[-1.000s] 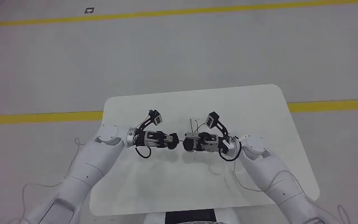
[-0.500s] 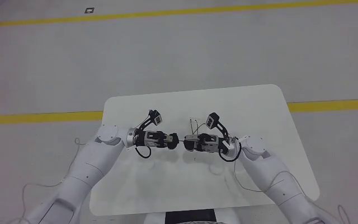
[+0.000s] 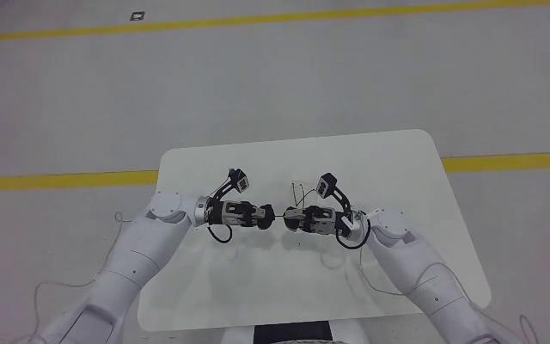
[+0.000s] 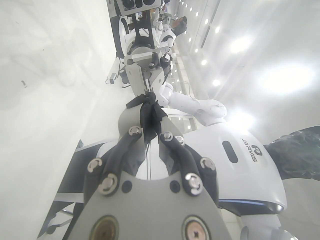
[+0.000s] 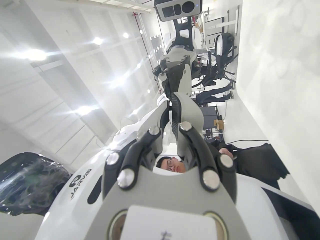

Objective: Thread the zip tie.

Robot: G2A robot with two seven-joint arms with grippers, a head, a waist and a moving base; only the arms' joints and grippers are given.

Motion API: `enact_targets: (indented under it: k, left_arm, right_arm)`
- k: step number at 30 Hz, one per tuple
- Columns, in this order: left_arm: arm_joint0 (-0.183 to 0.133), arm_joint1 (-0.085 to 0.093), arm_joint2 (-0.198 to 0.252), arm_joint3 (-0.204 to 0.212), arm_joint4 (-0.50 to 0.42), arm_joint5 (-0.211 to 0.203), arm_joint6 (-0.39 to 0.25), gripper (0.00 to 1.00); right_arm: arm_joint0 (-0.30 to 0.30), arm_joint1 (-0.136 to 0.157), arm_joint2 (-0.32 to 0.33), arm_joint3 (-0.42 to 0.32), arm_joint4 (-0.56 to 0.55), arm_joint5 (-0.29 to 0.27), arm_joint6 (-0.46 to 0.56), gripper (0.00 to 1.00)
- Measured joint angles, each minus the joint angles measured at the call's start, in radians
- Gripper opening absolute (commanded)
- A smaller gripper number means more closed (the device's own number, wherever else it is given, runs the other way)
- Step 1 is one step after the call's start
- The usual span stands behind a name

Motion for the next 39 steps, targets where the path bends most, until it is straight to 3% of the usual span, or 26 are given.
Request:
enact_targets:
  k: [7, 8, 9, 10, 11, 23, 39]
  left_arm:
    - [0.0, 0.0, 0.0, 0.0, 0.0, 0.0, 0.0, 0.0]
    - [0.0, 0.0, 0.0, 0.0, 0.0, 0.0, 0.0, 0.15]
    - [0.0, 0.0, 0.0, 0.0, 0.0, 0.0, 0.0, 0.36]
    - [0.0, 0.0, 0.0, 0.0, 0.0, 0.0, 0.0, 0.45]
    - [0.0, 0.0, 0.0, 0.0, 0.0, 0.0, 0.0, 0.47]
    - [0.0, 0.0, 0.0, 0.0, 0.0, 0.0, 0.0, 0.22]
    - [0.0, 0.0, 0.0, 0.0, 0.0, 0.0, 0.0, 0.2]
  right_arm:
    - [0.0, 0.002, -0.002, -0.003, -0.008, -0.003, -0.01, 0.0]
    - [0.0, 0.002, -0.002, -0.004, -0.009, -0.004, -0.011, 0.0]
    - [0.0, 0.002, -0.003, -0.004, -0.009, -0.004, -0.012, 0.0]
    - [0.0, 0.002, -0.003, -0.003, -0.009, -0.005, -0.013, 0.0]
    - [0.0, 0.002, -0.003, -0.003, -0.009, -0.006, -0.014, 0.0]
    - [-0.002, 0.003, -0.014, -0.009, -0.025, -0.013, -0.027, 0.0]
    - [-0.001, 0.0, -0.02, -0.007, 0.022, -0.034, -0.03, 0.0]
